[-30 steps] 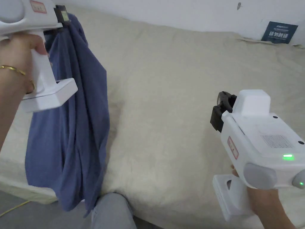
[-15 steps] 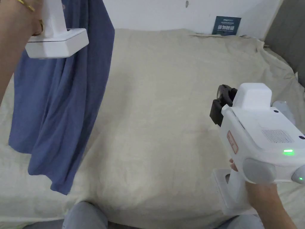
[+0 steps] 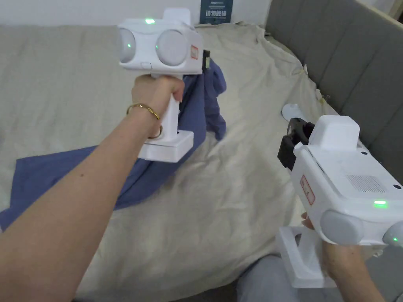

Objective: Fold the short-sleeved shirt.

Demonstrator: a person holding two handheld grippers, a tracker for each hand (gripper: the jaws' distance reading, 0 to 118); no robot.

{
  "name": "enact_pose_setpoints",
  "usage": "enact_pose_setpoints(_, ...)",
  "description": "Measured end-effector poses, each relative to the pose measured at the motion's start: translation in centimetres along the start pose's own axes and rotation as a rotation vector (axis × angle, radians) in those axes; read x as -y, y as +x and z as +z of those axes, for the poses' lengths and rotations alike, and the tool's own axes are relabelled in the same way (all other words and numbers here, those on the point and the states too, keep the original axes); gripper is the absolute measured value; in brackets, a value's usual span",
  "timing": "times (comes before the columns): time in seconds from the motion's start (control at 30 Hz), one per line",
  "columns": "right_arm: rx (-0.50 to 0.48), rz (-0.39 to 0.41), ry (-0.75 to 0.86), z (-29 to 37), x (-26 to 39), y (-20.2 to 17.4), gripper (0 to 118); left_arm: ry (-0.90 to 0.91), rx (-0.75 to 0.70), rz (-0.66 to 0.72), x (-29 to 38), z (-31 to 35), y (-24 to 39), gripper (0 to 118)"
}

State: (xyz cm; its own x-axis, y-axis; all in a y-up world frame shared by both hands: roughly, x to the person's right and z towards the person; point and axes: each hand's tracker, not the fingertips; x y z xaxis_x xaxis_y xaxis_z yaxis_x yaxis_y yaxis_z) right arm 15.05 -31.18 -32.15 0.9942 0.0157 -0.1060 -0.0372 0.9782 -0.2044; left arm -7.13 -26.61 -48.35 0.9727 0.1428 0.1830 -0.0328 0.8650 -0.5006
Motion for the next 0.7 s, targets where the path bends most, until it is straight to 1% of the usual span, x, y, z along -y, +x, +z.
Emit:
enact_pose_setpoints(0.1, 0.025, 0.0, -0.017, -0.5, 0.8, 1.6, 0, -0.1, 0.053, -0.084, 4.2, -3.4, 3.6, 0)
enact_pose_setpoints(0.2, 0.046, 0.001, -0.033, -0.6, 1.3, 2.4, 0, -0.194, 0.106, -0.082, 7.8, -6.0, 6.0, 0)
enact_pose_setpoints(0.27, 0.058, 0.001, -0.045, -0.7, 1.6, 2.9, 0, -0.255, 0.112, -0.105, 9.7, -7.1, 7.3, 0)
enact_pose_setpoints(0.3, 0.064, 0.0, -0.053, -0.8, 1.8, 3.1, 0, -0.294, 0.105, -0.118, 10.4, -7.7, 7.7, 7)
enact_pose_setpoints(0.37, 0.07, -0.005, -0.062, -0.9, 2.1, 3.3, 0, -0.344, 0.094, -0.12, 11.7, -8.1, 7.9, 27)
enact_pose_setpoints(0.4, 0.072, -0.008, -0.065, -1.0, 2.2, 3.4, 0, -0.366, 0.095, -0.11, 12.1, -8.4, 8.0, 52)
enact_pose_setpoints(0.47, 0.075, -0.008, -0.072, -1.0, 2.4, 3.4, 0, -0.386, 0.094, -0.097, 12.4, -8.6, 7.7, 98)
enact_pose_setpoints(0.5, 0.074, -0.008, -0.075, -1.1, 2.4, 3.4, 0, -0.388, 0.099, -0.095, 12.4, -8.4, 7.4, 118)
enact_pose_setpoints(0.53, 0.072, -0.009, -0.076, -1.2, 2.4, 3.4, 0, -0.382, 0.109, -0.089, 12.1, -8.0, 7.0, 118)
enact_pose_setpoints(0.6, 0.068, -0.007, -0.074, -1.2, 2.3, 3.1, 0, -0.309, 0.157, -0.056, 10.8, -6.6, 5.8, 118)
enact_pose_setpoints(0.7, 0.058, -0.012, -0.071, -1.7, 1.9, 2.7, 0, -0.231, 0.109, -0.025, 8.5, -5.1, 3.0, 118)
